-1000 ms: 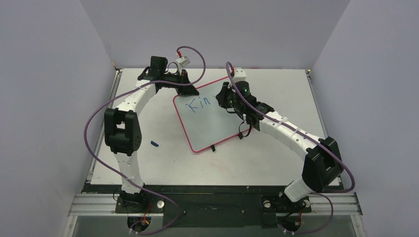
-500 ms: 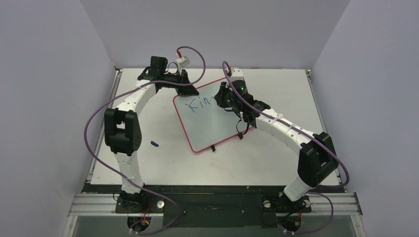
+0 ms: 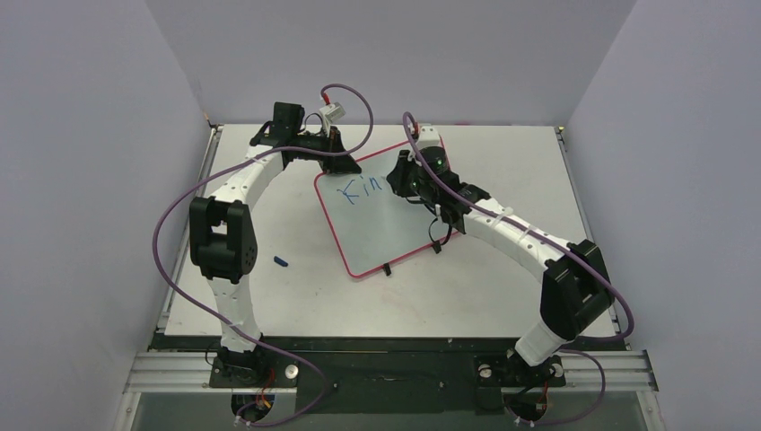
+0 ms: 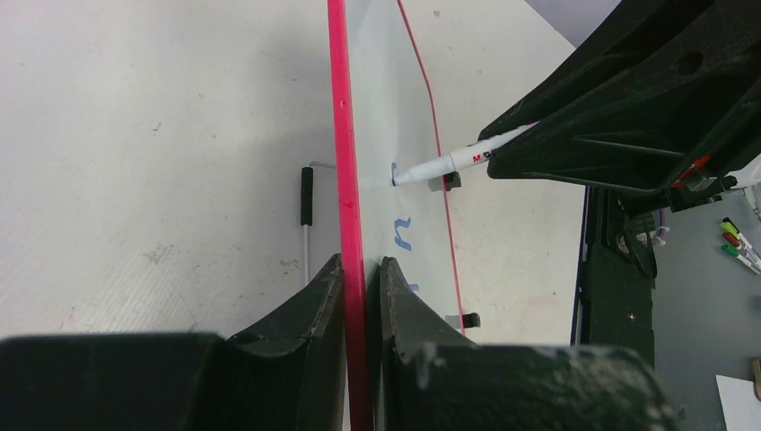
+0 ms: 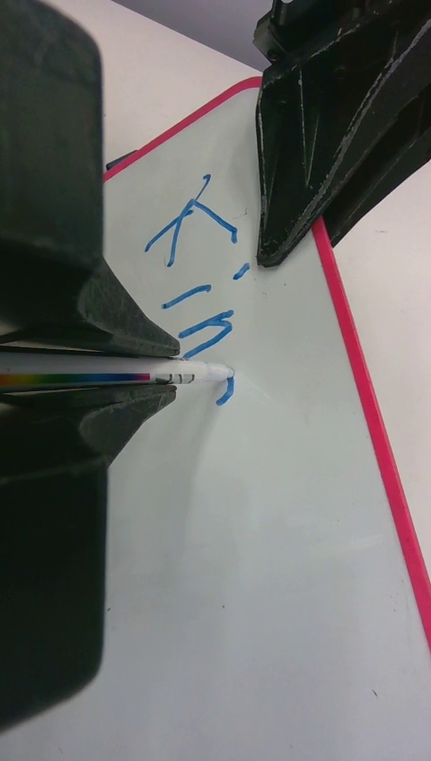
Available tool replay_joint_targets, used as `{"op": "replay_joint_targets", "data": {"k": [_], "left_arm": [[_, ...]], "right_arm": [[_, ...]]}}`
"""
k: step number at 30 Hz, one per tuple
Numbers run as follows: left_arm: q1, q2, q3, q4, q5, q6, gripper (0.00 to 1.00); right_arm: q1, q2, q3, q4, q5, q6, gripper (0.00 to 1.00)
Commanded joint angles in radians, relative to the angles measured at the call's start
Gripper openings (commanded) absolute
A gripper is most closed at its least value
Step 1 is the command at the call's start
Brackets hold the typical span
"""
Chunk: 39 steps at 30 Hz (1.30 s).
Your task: Write a sentence on the whiteboard
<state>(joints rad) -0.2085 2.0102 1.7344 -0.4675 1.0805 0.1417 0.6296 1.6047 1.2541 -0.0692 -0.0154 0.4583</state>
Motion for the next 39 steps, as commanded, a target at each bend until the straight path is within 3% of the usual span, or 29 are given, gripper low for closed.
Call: {"op": "replay_joint_targets", "data": {"k": [1,16,39], "left_arm": [[-0.033,-0.033,0.023,-0.031,0.041,0.106,0.0],[-0.034,-0.038,0.019,-0.032,0.041,0.108,0.0],[-0.034,-0.043,0.016,-0.041,0.035,0.116,0.0]], "right_arm": [[0.009,-0.008,-0.038,0.043,-0.012,0.011,0.0],[0.004,-0.072,-0.092,0.031,0.071,0.014,0.0],[-0.011,0.059,0.153,-0.031,0.076,-0.009,0.0]]}}
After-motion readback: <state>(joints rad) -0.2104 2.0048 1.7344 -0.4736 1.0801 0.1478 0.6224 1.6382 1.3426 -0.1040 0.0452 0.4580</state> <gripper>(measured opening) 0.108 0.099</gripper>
